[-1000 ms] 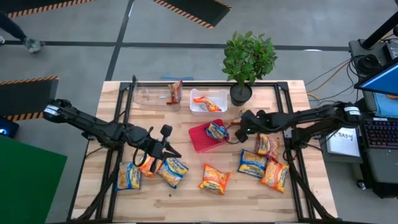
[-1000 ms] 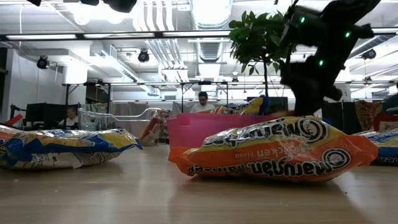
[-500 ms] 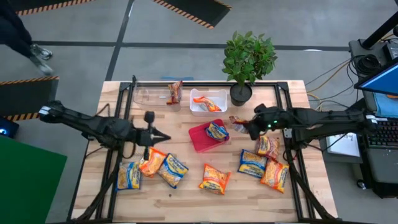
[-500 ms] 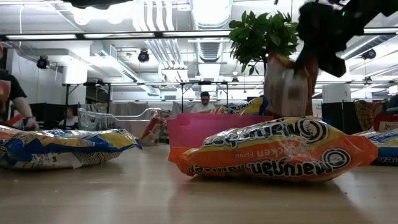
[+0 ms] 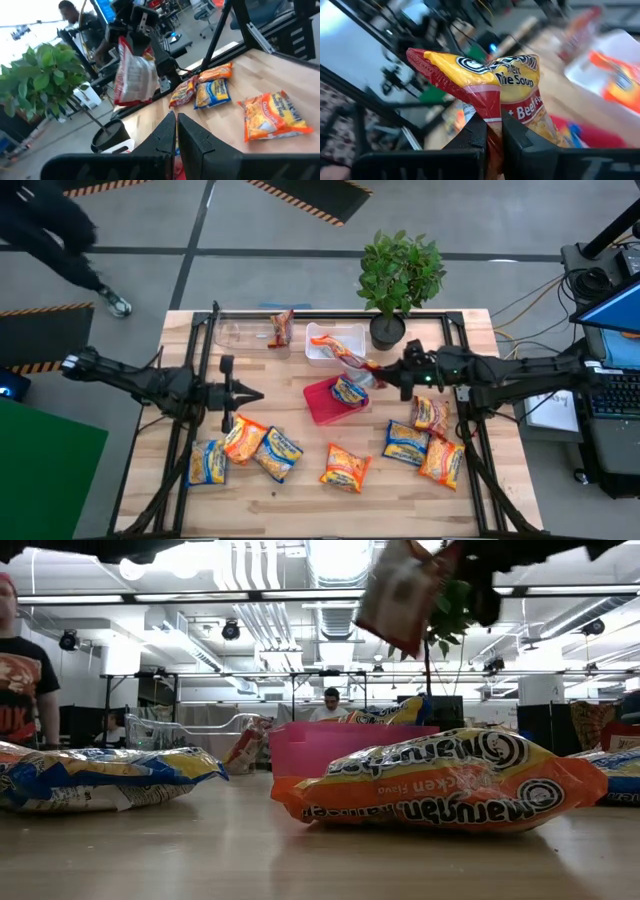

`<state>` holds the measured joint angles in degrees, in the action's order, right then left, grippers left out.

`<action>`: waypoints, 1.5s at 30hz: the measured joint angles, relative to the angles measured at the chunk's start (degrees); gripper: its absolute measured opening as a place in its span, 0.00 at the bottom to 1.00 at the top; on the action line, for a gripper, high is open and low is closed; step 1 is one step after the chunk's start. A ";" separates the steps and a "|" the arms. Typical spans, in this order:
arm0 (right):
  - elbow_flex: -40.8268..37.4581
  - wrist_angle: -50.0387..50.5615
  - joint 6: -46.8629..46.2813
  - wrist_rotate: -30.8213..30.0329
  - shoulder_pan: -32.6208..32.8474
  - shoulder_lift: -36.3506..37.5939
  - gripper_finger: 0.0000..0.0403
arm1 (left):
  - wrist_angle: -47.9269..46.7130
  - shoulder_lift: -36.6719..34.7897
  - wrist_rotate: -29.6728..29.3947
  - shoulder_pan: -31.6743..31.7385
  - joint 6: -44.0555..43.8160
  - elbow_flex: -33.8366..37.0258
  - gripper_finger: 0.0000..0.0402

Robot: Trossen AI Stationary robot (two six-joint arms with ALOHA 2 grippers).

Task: Sort Maruchan noodles
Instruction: Put the red noodle pack into the transparent bin

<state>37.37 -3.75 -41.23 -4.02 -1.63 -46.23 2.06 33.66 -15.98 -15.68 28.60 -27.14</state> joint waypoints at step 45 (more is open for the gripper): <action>52.22 -25.01 21.32 -16.85 -7.42 -65.76 0.03 | 10.65 -10.99 41.07 0.06 1.65 4.77 0.00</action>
<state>89.60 -28.76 -19.91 -20.88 -9.04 -112.00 12.72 22.67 25.10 -15.62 30.25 -22.37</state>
